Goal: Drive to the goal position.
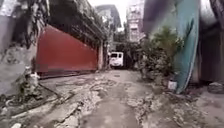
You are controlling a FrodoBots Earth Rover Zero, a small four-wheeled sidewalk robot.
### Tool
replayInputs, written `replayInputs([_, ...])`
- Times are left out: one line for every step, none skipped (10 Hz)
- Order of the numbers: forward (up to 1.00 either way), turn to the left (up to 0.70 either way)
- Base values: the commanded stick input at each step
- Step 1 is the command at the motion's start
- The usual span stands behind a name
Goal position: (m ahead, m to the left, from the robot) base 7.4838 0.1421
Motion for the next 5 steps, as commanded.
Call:
replayInputs([0.5, 0.0])
replayInputs([0.5, 0.0])
replayInputs([0.5, 0.0])
replayInputs([0.5, 0.0])
replayInputs([0.5, 0.0])
